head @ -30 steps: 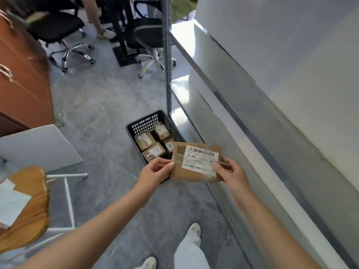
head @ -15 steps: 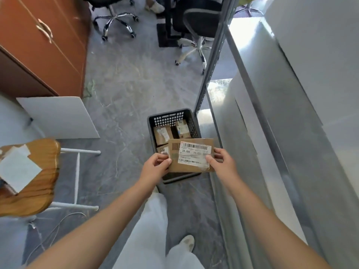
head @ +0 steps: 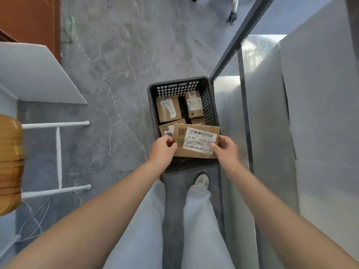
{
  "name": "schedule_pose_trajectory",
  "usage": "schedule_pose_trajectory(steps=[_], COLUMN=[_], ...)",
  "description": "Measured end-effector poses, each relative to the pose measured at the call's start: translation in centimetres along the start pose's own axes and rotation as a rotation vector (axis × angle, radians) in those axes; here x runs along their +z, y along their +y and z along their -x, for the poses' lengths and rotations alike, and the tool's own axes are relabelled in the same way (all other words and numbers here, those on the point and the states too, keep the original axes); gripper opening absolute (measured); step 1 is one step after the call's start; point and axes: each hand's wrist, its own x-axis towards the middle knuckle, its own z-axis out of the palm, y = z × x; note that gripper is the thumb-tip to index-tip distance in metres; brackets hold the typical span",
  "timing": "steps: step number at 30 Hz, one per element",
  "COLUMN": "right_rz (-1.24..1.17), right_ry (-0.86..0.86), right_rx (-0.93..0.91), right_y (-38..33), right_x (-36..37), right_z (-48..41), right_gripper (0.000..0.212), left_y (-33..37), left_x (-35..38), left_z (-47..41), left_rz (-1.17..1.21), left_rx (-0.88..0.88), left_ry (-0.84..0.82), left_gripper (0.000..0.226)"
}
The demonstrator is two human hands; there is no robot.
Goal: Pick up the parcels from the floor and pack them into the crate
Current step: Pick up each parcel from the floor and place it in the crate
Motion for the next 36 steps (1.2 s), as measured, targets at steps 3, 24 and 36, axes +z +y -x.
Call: schedule_pose_trajectory(steps=[3,24,36], right_rz=[0.1,0.284,0.557], right_ry=[-0.055,-0.273,-0.586], right_rx=[0.009,0.212,0.148], right_y=[2.5,22.4,22.1], right_x=[1.2,14.4,19.6], right_z=[-5.5,-26.4,-29.9], right_gripper=[0.028,0.031,0.036], left_y=[-2.7,-21.0,-21.8], left_x=[3.0,21.3,23.7], left_z=[-4.1,-21.2,-22.7], left_rz=[-0.004,-0.03,-0.037], left_rx=[-0.068,-0.525,-0.66], left_ry=[0.007,0.122,0.145], left_gripper=[0.007,0.03,0.07])
